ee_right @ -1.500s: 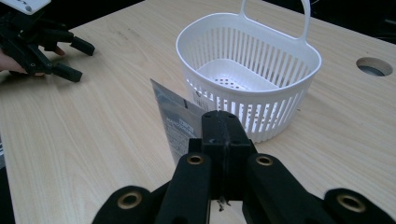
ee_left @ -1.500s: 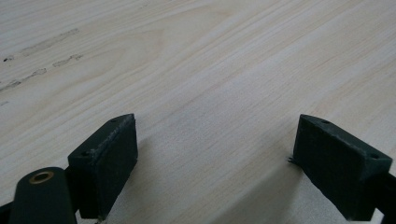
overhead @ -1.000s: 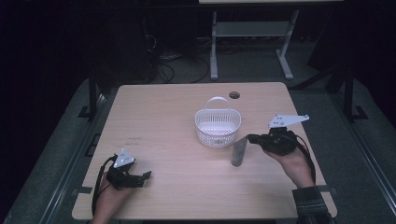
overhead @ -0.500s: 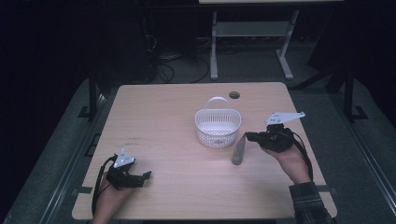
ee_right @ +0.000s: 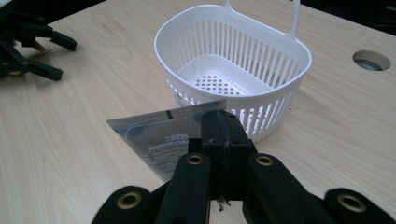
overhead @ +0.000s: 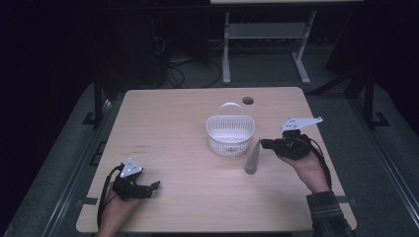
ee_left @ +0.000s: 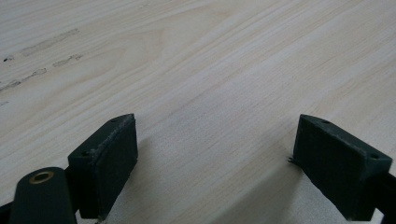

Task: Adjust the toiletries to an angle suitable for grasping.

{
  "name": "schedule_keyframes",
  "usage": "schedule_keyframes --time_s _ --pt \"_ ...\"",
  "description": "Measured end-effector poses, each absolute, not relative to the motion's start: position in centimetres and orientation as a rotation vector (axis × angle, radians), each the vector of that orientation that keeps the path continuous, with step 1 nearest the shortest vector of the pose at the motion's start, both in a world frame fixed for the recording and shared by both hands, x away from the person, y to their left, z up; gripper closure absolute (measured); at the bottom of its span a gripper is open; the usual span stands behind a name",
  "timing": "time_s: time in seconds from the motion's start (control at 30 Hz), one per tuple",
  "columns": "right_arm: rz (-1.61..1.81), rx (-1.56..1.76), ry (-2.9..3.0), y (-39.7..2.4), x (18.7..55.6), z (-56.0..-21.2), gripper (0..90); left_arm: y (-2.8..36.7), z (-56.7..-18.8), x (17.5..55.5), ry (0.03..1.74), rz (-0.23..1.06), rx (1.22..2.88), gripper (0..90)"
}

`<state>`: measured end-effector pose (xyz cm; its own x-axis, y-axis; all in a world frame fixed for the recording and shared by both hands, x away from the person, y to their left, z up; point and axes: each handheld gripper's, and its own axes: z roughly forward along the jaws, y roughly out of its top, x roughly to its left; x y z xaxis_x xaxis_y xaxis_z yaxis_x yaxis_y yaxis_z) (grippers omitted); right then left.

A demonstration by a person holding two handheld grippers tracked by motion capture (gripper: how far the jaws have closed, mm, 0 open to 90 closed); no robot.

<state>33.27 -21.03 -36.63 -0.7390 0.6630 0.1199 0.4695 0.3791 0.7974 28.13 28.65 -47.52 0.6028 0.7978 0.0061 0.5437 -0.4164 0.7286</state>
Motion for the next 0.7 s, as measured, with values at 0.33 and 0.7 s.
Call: schedule_keyframes --time_s 0.33,0.7 --pt "1.201 1.027 2.472 -21.8 32.7 -36.2 72.7 28.7 -47.5 28.1 1.053 0.462 2.13 13.2" --pt "1.103 1.024 2.547 -22.2 32.3 -35.7 38.0 28.7 -47.5 28.1 1.053 0.464 2.129 13.2"
